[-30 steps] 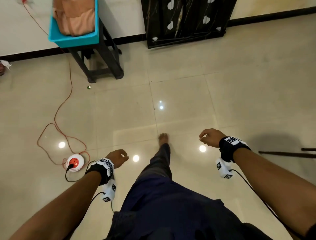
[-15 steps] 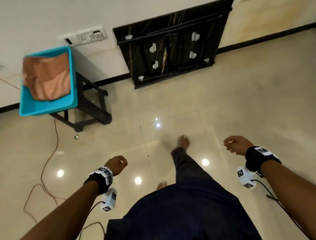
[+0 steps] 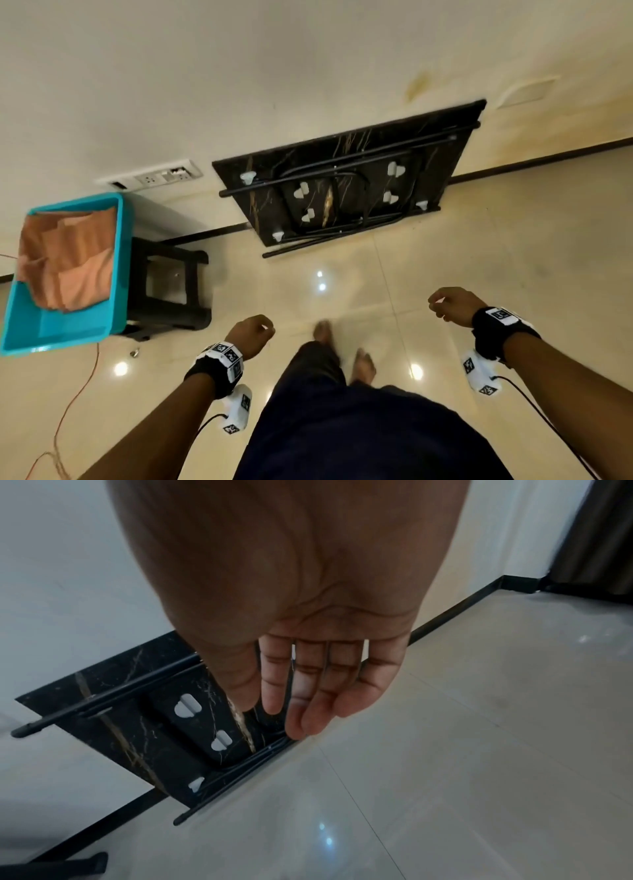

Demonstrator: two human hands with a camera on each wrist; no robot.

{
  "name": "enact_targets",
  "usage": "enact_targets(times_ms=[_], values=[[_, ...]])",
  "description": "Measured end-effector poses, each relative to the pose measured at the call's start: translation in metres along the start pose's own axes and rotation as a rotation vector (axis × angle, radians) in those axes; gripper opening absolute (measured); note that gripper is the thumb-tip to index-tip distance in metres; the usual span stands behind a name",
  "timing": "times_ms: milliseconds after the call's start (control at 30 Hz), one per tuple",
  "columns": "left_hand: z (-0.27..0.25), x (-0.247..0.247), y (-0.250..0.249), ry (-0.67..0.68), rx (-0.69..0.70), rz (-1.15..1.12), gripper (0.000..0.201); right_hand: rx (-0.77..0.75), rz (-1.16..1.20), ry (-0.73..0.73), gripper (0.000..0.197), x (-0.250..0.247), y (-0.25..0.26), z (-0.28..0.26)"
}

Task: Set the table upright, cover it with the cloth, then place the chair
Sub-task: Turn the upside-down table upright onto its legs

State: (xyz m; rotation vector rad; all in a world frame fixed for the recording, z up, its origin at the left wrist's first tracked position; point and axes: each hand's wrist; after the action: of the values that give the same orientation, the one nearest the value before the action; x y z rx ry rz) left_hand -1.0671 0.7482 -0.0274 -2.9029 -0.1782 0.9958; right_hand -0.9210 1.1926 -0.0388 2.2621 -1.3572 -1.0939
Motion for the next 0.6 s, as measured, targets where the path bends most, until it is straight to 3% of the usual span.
enact_targets(times_ms=[200,367,467,600], values=[[0.094,-0.104,-0.119,-0.117,0.256,0.039,0.047,-0.034,0.007,0.004,0.009,-0.063,0.057,0.124],[0.174,-0.192,-0.202,-0.208,0.364,0.124,0.051,-0.055,0.070,0.020,0.004,-0.090,0.116,0.213],[0.219,-0.231,-0.241,-0.263,0.391,0.190,0.058,-0.069,0.146,0.020,0.009,-0.096,0.142,0.262],[0.259,-0.259,-0.293,-0.224,0.354,0.240,0.055,-0.029,0.363,-0.037,0.011,-0.088,0.166,0.320]])
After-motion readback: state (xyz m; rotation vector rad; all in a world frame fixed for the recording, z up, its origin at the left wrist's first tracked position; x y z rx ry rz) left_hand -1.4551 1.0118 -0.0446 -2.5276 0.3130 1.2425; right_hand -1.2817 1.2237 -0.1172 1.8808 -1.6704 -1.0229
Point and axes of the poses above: each hand's wrist, its own z-axis towards the middle knuckle, its own x-axis out of the palm, y = z × x, and after that the axes turned 14 degrees about -x, right-handed
